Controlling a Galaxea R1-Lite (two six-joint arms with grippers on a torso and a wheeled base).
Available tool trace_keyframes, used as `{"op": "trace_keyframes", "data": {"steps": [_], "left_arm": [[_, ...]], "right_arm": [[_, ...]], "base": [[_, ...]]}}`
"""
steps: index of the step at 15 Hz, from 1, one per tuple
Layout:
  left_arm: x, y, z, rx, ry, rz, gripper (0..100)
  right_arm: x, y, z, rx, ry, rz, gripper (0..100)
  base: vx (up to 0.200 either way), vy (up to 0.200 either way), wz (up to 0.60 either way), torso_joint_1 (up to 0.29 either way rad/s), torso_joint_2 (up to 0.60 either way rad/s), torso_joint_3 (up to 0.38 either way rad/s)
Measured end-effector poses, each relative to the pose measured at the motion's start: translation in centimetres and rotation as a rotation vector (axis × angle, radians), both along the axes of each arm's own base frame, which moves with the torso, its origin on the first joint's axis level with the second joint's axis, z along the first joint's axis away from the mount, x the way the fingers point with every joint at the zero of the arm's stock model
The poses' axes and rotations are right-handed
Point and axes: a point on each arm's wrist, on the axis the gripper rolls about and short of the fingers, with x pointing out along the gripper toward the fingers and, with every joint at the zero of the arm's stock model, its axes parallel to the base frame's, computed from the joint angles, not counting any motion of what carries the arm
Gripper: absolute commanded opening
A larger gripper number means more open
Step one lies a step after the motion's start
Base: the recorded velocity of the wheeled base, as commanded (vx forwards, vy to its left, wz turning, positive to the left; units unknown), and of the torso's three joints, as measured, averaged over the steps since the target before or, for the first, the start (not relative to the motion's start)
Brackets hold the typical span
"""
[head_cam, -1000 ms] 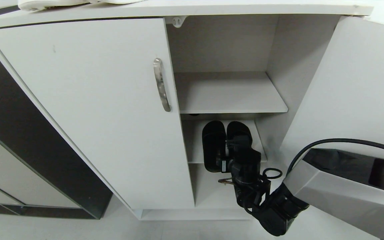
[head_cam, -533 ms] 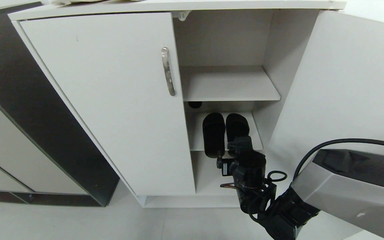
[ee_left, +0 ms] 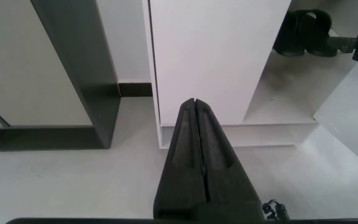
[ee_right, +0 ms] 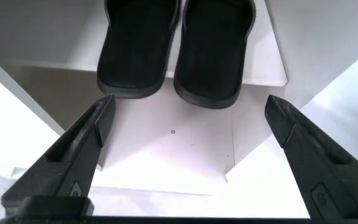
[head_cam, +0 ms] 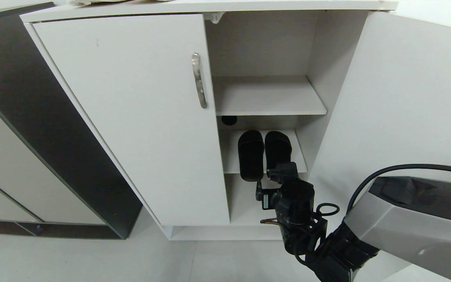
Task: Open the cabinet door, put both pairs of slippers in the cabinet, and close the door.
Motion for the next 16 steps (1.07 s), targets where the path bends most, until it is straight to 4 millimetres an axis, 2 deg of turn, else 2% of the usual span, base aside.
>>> {"op": "trace_keyframes", "data": {"steps": [3, 11, 16], "left_arm": [[0.0, 0.0, 0.0, 0.001, 0.003, -0.002, 0], [0.0, 0.0, 0.0, 0.016, 0.003, -0.003, 0], [0.0, -0.1, 0.0, 0.037, 0.003, -0.027, 0]], "right_arm": [[-0.3, 0.3, -0.1, -0.002, 0.002, 0.011, 100], [-0.5, 0.4, -0.2, -0.003, 0.005, 0.016, 100], [-1.2, -0.1, -0.5, -0.002, 0.009, 0.087, 100]], "base": [[0.000, 0.000, 0.00, 0.001, 0.00, 0.045], [0.000, 0.000, 0.00, 0.002, 0.00, 0.187], [0.000, 0.000, 0.00, -0.001, 0.00, 0.010]]}}
